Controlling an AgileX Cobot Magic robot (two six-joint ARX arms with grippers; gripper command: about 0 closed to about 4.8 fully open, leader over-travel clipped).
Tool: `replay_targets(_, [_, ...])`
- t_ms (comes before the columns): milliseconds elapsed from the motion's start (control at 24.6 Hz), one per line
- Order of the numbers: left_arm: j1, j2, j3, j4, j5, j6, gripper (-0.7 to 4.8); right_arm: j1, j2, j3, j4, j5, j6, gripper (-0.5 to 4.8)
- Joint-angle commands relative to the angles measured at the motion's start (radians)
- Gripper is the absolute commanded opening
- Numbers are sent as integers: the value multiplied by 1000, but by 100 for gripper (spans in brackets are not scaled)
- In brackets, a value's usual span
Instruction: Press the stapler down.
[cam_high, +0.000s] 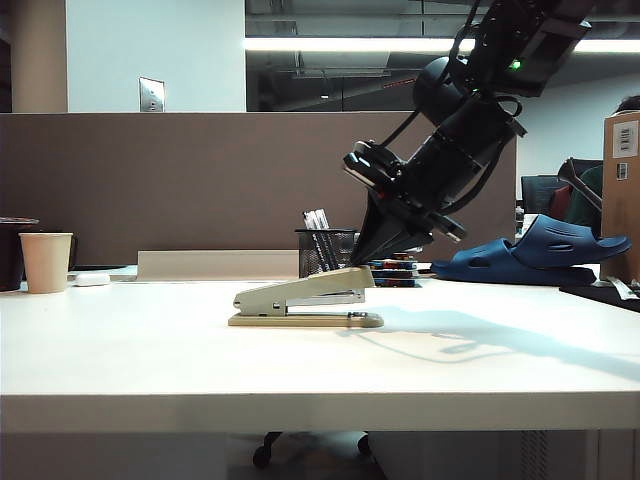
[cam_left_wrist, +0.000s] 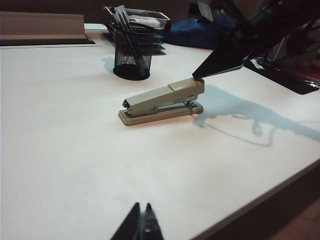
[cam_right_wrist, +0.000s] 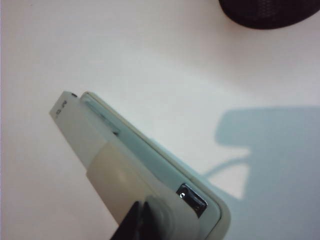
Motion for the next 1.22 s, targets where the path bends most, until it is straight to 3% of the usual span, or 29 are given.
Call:
replay_targets(41, [0,0,1,-5,-2,1,-5,1,-3,3,10,9,-3,-9])
replay_targets(1220, [0,0,1,-5,-3,2,-5,2,43,2,-124,90,-58,-9])
